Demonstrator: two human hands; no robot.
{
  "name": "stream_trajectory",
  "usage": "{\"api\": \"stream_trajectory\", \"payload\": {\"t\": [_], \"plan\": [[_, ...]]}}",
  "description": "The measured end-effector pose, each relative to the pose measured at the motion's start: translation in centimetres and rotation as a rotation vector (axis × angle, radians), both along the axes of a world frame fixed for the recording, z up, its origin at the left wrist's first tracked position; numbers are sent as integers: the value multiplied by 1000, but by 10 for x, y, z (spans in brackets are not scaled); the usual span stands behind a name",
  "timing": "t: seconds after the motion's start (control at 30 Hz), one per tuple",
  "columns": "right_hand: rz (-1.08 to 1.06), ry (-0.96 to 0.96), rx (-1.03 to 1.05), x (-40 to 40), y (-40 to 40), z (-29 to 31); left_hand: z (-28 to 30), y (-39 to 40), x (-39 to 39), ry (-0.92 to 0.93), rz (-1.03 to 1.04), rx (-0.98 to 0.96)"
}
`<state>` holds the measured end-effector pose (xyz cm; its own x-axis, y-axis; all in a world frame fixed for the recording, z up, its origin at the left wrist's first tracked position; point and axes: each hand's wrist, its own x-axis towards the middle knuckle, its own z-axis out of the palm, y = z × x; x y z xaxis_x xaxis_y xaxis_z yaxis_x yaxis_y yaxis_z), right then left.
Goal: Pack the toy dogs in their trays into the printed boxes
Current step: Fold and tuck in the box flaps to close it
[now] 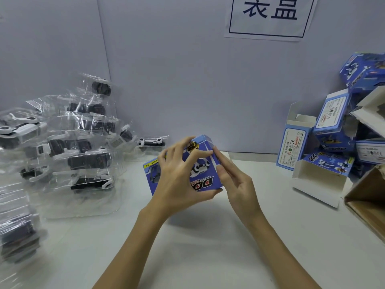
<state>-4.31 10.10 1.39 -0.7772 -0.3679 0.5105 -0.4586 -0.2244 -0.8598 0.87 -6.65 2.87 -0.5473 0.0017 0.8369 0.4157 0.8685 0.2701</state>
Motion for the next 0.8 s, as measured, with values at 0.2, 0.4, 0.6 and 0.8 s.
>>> {"api": "stream_trajectory", "payload": {"t": [0.2, 0.4, 0.6, 0.8], "plan": [[-88, 67, 12, 3, -6, -7, 0, 2, -1, -37, 39, -41], [-83, 48, 33, 2, -2, -3, 1, 5, -1, -57, 53, -45], [-97, 82, 17, 1, 1, -6, 3, 7, 0, -83, 52, -31], [-137, 266, 131, 6, -11, -14, 3, 4, 3, -58, 40, 14]]}}
